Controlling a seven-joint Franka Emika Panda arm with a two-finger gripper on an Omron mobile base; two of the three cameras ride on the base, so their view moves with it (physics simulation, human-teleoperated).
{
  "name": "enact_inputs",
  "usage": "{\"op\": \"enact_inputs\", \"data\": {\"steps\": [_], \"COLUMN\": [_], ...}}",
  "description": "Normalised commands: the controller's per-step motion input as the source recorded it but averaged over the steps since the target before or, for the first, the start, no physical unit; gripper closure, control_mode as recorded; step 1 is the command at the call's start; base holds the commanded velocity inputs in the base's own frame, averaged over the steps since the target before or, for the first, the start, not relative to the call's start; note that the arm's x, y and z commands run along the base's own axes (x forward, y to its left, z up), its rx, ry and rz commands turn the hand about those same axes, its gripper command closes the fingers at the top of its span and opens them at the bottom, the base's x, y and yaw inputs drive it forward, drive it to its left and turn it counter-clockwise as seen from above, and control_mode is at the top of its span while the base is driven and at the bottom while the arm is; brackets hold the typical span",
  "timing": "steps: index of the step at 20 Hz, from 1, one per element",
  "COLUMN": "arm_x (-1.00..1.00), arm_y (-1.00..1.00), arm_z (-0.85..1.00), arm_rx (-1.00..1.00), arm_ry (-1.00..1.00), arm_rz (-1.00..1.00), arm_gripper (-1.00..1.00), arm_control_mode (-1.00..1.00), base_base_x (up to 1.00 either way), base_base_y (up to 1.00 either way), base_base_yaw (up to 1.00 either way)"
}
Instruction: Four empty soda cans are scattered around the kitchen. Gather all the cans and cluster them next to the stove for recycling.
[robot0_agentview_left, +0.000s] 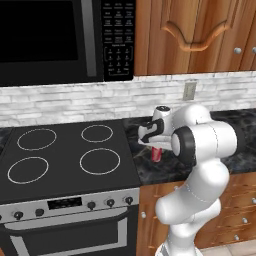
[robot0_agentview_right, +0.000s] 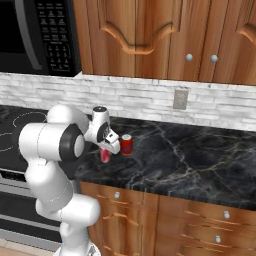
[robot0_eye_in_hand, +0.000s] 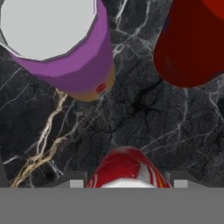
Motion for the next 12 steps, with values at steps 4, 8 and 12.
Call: {"op": "enact_inputs", "data": {"steps": [4,8,12], "arm_x": [0.04,0.02,0.0], "arm_y": [0.0,0.0,0.0], "arm_z": [-0.3,-0.29,-0.22], "arm_rx": [0.0,0.0,0.0], "arm_ry": [0.0,0.0,0.0], "arm_rz": [0.0,0.0,0.0], "arm_gripper": [1.0,-1.0,-1.0], "arm_control_mode": [-1.0,-1.0,-1.0], "base_base_x": [0.0,0.0,0.0], "base_base_y": [0.0,0.0,0.0], "base_base_yaw": [0.0,0.0,0.0]}}
